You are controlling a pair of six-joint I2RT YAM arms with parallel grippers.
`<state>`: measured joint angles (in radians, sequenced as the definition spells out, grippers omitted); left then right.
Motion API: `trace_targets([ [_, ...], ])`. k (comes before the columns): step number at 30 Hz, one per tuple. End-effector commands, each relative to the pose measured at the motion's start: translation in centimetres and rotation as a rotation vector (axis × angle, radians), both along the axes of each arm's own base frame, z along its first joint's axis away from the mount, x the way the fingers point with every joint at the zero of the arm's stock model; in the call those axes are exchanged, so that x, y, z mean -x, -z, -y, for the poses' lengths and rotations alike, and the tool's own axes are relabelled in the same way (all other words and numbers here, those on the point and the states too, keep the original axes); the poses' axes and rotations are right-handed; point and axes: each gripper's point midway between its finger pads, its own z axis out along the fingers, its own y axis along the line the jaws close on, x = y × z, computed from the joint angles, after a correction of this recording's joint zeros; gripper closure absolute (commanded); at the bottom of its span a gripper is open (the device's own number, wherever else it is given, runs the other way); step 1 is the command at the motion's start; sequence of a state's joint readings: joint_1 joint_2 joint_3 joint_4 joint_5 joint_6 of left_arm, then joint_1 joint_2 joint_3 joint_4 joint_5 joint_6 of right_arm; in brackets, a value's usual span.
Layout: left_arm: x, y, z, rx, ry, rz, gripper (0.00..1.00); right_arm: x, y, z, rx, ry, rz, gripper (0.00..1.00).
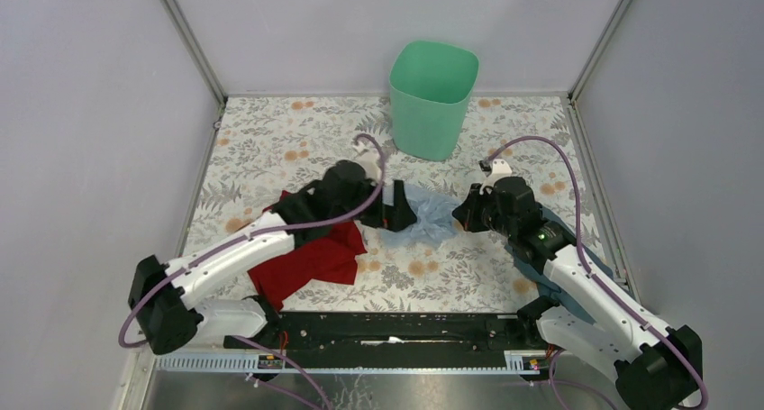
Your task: Put the trash bags into the trash bin
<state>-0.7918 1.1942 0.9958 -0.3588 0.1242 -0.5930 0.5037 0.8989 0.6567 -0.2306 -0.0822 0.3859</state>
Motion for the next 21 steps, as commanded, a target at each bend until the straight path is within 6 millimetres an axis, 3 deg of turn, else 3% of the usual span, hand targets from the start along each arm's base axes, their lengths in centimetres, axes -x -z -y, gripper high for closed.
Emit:
trace_targets([
  [1,2.3,-0.6,5.9,0.059,0.122,0.004,0.01,-0.5,-2.4,-1.3,-0.060,-0.038,0.057,0.99],
  [4,3.0,1.3,7.8,0.044,0.144,-0.023,0.02,-0.3,-2.9,-1.3,-0.067,-0.042,0.061,0.99],
  [7,2.8,2.9,8.7,0.037,0.141,-0.042,0.10,-0.1,-3.4,-1.3,-0.073,-0.043,0.062,0.99],
  [11,1.4,5.0,7.8,-0.050,0.065,-0.031,0.18,0.2,-3.9,-1.3,-0.089,-0.040,0.060,0.99],
  [16,-0.5,5.5,6.8,-0.091,-0.016,0.014,0.20,0.7,-4.1,-1.3,-0.105,-0.047,0.048,0.99],
  [19,-1.1,5.4,7.3,-0.076,-0.010,0.011,0.39,0.8,-4.1,-1.2,-0.104,-0.046,0.043,0.99],
  [21,-1.9,5.2,6.8,-0.094,-0.036,0.028,0.64,1.0,-4.1,-1.0,-0.092,-0.043,0.036,0.99],
])
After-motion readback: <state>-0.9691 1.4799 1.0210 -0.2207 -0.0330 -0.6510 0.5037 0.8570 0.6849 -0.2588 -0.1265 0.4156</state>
